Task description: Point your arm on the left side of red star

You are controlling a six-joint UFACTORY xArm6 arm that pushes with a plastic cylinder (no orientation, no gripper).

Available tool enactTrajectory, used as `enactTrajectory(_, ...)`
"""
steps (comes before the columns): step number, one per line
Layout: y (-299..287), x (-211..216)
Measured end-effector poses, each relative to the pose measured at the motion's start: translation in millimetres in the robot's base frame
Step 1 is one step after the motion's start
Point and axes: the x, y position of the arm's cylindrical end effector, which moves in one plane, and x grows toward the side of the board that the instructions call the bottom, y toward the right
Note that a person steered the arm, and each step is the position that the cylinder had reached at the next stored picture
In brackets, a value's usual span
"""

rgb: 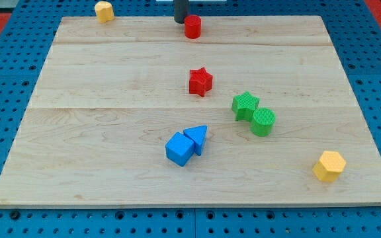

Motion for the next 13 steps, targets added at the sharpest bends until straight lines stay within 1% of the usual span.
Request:
enactTrajectory(1,8.1,0.0)
enactTrajectory(2,-3.7,0.0)
enactTrajectory(3,-51.0,14.1)
enactTrajectory(4,-80.0,44.0)
enactTrajectory(5,-84.5,91.6)
enactTrajectory(6,-71.9,144.0)
enactTrajectory(7,-66.9,179.7)
enactTrajectory(8,-65.9,195.9)
enactTrajectory(13,-62.8,201.9)
